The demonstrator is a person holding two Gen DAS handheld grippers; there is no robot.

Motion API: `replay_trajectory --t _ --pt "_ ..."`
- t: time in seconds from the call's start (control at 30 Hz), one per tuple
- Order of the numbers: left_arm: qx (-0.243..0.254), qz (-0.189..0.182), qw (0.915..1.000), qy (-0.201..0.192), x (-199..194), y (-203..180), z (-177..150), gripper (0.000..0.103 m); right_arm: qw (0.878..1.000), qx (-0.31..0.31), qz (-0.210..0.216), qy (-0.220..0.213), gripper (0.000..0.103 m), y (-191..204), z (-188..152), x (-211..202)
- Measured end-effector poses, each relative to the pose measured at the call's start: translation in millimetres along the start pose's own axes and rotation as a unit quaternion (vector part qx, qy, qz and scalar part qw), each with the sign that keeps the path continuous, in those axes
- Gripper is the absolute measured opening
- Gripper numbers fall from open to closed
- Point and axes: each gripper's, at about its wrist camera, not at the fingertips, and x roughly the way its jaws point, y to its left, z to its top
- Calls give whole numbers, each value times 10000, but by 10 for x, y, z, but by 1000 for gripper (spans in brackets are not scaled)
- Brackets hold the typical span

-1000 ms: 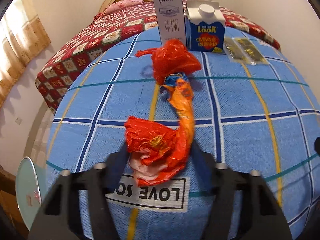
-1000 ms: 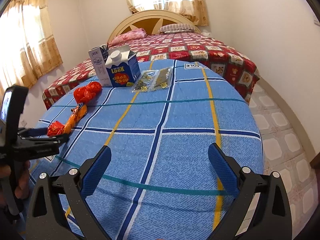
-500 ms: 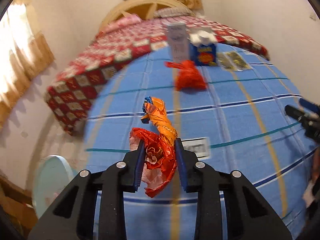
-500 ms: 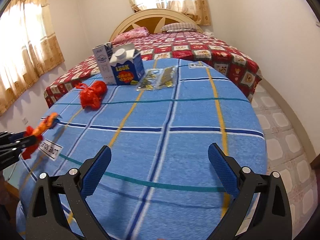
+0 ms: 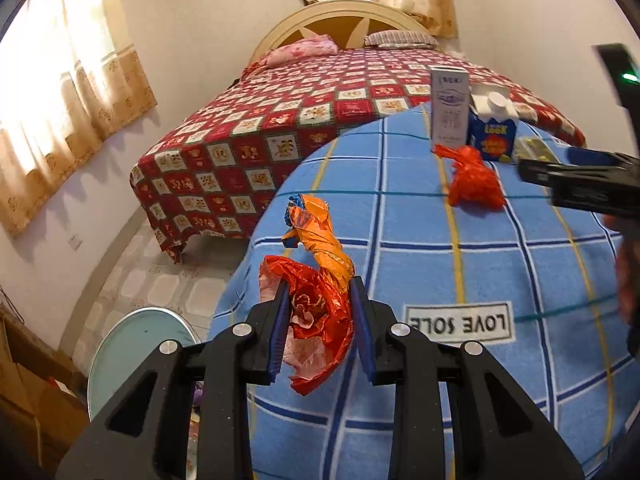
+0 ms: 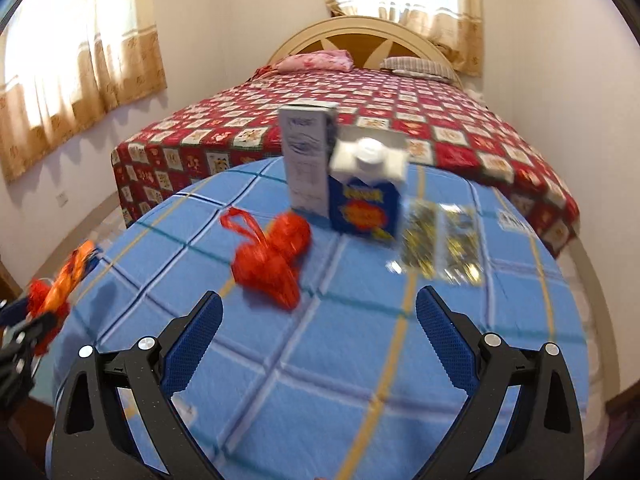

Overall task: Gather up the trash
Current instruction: 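Grasp the red-orange foil wrapper with the left tool while the right tool grasps the red plastic bag, then carry the foil wrapper and red bag over the blue bin and open both tools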

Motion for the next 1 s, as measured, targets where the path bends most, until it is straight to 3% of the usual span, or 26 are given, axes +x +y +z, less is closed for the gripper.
replay_trajectory --t 0.2,0.27,0.3,0.33,0.43,0.63,1.0 --pt "-120 243 9996 -124 108 146 103 29 9994 25 -48 333 95 193 200 502" --pt "-199 257 9994 -81 148 206 122 29 9980 170 180 583 93 194 185 659" --pt "-243 267 9993 -69 159 236 129 29 9976 179 229 627 73 191 184 675" --pt "-273 279 9992 -71 156 260 129 29 9958 178 399 806 38 189 155 711" --pt "-325 294 9990 -94 123 317 119 29 9954 182 560 754 27 167 108 595" --pt "-359 359 9986 -152 2 405 99 29 9961 -54 727 488 23 261 -65 212" --pt "-387 414 9982 -210 -204 429 33 29 9948 -288 925 307 22 539 -141 -91"
